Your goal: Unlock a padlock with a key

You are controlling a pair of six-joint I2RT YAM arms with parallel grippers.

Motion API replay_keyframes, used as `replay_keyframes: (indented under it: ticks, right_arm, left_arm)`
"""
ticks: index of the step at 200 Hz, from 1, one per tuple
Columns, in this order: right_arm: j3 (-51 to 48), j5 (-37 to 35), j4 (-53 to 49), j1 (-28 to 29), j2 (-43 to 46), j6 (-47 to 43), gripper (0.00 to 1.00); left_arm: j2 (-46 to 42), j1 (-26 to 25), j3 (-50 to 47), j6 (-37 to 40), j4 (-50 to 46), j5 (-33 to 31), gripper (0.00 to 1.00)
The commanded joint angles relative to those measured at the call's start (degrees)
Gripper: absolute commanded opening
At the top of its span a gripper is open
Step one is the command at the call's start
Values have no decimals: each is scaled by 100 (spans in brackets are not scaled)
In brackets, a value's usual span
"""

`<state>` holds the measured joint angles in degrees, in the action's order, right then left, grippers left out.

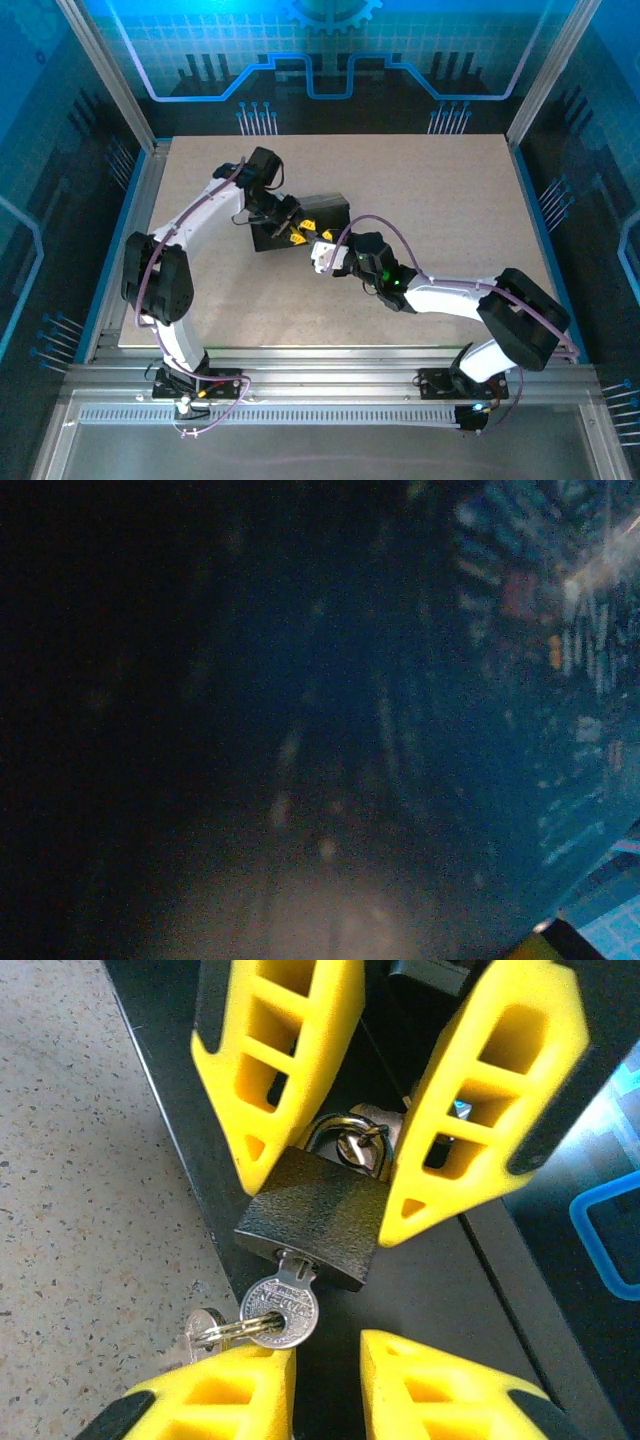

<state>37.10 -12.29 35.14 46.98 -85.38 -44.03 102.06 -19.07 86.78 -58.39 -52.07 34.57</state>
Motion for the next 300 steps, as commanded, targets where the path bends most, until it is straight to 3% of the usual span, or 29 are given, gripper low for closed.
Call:
replay_keyframes:
  ticks: [1,116,155,200,300]
  right_arm:
    - [-69,153,560,245,68,-136,24]
    - [60,34,583,461,-168,-324,20]
    - [-66,90,194,197,250,-64,28]
    - [-187,327,-354,-230,698,134,27]
    - [188,344,128,-157,-72,26,25]
  left_arm:
    - [-185,72,-153,-240,367,524,0]
    - [-327,178,-601,-520,777,687,0]
    - [-327,237,-575,-439,665,670,0]
    - [-257,272,-414,-354,480,657,0]
    - [-222,272,-354,-365,449,696,0]
